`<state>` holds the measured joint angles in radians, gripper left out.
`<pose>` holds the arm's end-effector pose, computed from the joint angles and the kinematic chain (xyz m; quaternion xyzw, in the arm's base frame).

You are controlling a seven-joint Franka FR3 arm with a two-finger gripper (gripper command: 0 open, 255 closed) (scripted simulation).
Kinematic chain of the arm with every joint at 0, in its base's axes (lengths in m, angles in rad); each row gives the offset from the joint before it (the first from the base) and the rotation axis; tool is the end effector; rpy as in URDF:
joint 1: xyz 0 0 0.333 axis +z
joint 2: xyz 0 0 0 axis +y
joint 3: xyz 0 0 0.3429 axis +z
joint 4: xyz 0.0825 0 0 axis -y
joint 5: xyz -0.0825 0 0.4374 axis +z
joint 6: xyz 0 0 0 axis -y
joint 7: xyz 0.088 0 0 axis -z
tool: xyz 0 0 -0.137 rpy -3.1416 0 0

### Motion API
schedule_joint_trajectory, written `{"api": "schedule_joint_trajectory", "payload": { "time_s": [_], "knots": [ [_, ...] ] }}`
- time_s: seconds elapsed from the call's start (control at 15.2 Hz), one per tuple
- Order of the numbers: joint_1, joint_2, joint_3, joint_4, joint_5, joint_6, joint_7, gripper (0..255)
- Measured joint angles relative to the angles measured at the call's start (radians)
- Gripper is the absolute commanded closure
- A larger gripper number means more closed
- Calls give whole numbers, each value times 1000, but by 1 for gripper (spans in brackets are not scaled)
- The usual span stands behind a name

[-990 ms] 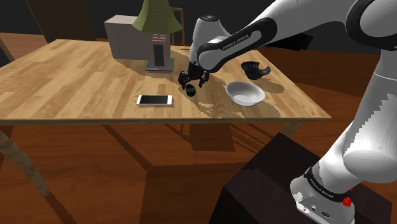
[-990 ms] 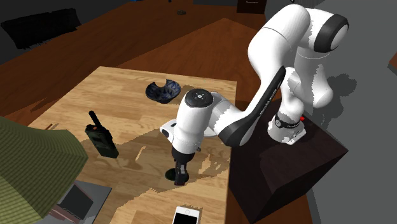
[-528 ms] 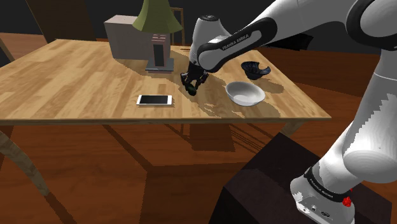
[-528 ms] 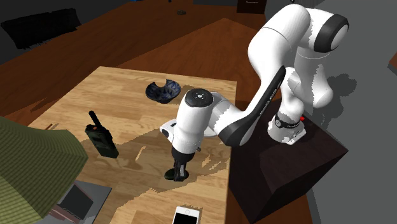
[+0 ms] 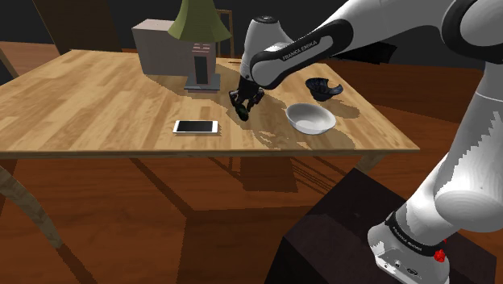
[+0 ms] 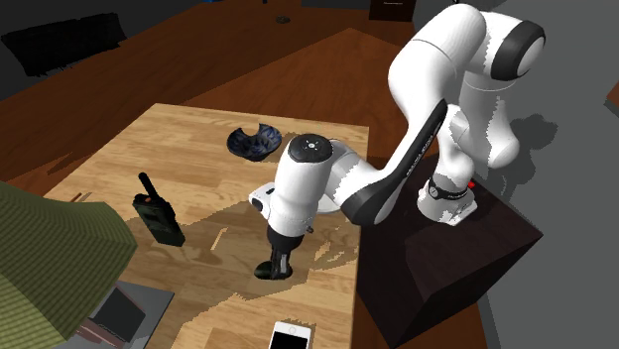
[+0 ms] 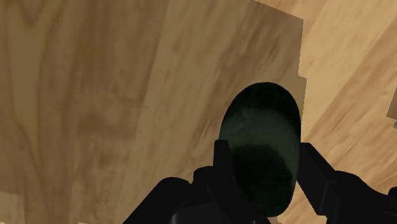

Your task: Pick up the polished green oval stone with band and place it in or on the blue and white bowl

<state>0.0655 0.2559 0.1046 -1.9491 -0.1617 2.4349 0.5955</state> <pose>0.6760 0.1100 0.3388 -0.9795 0.1586 -0.1245 0.0003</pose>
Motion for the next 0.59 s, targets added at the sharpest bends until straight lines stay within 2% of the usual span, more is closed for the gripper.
{"api": "schedule_joint_trajectory", "payload": {
  "time_s": [0.59],
  "knots": [
    [-2, -48, 7, 53, 20, -103, -18, 255]
  ]
}}
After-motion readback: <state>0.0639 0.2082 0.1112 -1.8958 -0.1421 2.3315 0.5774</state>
